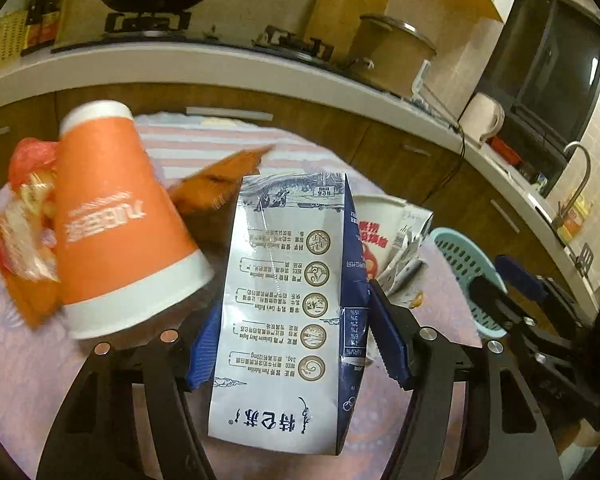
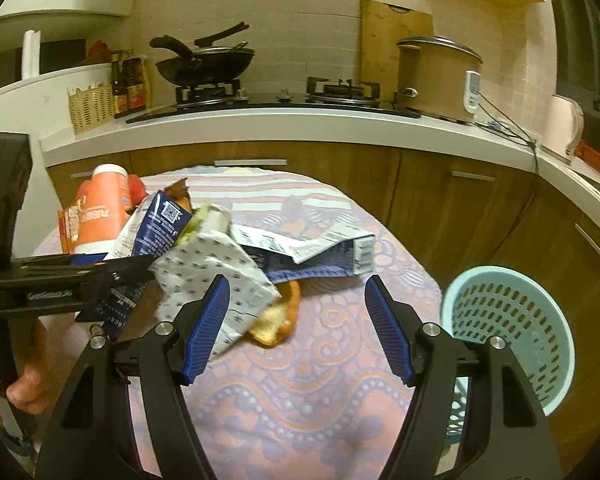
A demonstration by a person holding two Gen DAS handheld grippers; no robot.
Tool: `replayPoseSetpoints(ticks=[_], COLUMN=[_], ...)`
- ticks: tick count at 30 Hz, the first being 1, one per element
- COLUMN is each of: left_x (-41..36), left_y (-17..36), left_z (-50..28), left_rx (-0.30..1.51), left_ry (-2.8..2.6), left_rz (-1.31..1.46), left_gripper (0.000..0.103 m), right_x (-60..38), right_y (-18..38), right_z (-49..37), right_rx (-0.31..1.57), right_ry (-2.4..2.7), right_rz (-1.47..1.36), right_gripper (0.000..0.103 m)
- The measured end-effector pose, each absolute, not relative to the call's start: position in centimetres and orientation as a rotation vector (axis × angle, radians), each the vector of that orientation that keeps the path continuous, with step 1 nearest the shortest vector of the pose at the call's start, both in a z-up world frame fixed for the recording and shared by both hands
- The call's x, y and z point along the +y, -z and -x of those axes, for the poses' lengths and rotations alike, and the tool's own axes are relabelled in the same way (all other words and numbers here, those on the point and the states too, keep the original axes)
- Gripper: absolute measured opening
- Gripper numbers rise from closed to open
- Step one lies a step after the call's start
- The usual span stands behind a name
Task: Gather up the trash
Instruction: 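Grasp the white polka-dot paper bag with the right gripper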
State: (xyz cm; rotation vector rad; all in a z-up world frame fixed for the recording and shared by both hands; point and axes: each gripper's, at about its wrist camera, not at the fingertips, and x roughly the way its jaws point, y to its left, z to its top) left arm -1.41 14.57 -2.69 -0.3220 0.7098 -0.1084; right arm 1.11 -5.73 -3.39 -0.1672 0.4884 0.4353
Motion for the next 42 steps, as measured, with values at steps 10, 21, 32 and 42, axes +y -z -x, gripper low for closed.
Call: replayPoseSetpoints(ticks=[10,21,32,42], left_x=[17.3,17.2,17.0,16.8], left_y=[2.0,2.8,2.8,3.0], left_z=[4.4,4.1,4.1,4.6], left_rx=[0.625,0.612,0.618,0.620], left_ry=[0.031,0.047,0.051,0.046], left_rz=[0.377,0.385,0.377,0.361], left_gripper=[0.064,0.064,0.064,0.064], right_x=[-3.9,-2.0,-3.9,-2.3], right_y=[4.6,5.5,7.8,9.3], right_z=[-4.8,-7.5,-0.7,-2.2], right_rx=[0.619,0.783,0.873,0.877], right_ry=[-0.578,-0.770,-0.857,-0.817], right_rz=[0.123,0.100,0.160,0.221], right_gripper=[0.067,0.069,0.046,0.081])
